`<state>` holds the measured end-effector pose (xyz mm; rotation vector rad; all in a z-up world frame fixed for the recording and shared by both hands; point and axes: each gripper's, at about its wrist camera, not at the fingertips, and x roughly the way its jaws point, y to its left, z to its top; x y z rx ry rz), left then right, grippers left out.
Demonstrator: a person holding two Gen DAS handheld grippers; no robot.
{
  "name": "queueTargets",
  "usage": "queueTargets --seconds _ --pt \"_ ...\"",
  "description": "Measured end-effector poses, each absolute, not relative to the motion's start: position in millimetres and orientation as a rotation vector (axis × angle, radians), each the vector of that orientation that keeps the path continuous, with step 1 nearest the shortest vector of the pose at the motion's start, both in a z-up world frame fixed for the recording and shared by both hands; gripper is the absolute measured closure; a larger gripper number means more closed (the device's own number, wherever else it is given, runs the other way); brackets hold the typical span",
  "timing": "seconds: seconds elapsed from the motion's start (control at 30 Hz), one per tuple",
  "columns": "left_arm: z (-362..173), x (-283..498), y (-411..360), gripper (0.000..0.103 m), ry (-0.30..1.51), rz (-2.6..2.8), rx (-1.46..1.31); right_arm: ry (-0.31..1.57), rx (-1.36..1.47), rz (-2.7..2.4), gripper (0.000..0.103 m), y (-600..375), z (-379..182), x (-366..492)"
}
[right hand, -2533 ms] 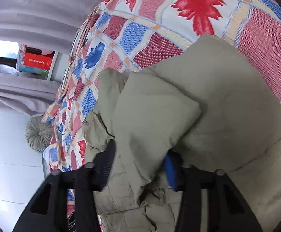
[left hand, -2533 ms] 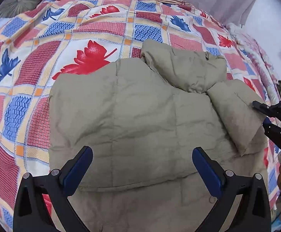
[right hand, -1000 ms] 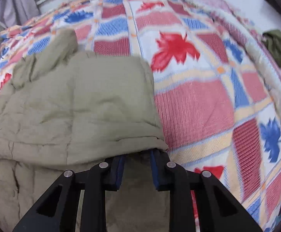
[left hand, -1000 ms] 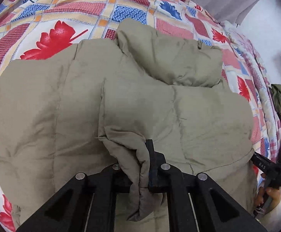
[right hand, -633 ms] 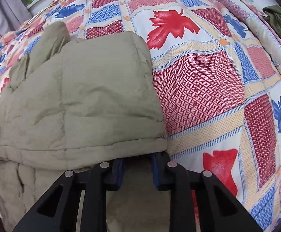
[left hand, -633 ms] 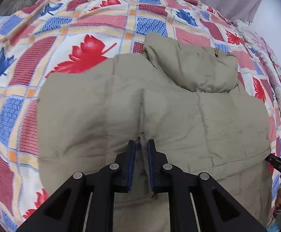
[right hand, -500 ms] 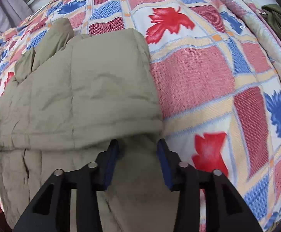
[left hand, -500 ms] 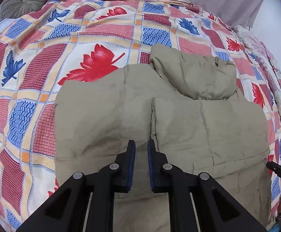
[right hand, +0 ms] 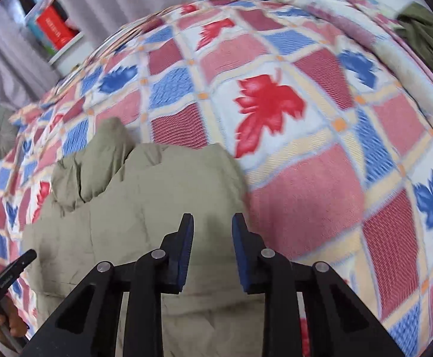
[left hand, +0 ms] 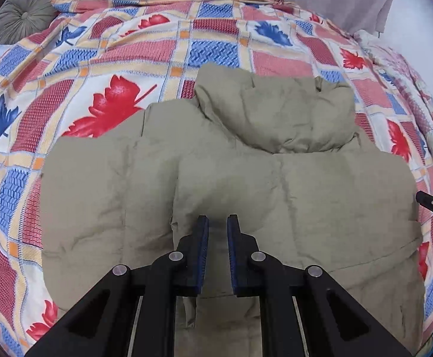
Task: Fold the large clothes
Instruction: 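Smooth the folded jacket panel with the left tool and release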
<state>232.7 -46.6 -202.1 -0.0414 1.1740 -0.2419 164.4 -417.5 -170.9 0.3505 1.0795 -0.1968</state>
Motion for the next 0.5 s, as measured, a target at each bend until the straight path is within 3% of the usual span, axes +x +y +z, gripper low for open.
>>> queueTargets --seconds 0.23,0.5 --pt "-235 244 -51 0.089 1.178 -0.273 -0.048 1.153 0.345 -0.245 0.076 -421 -238 168" --pt "-219 233 -52 0.089 1.167 -0.237 0.025 1.143 0.274 -0.267 0.073 -415 -226 165"
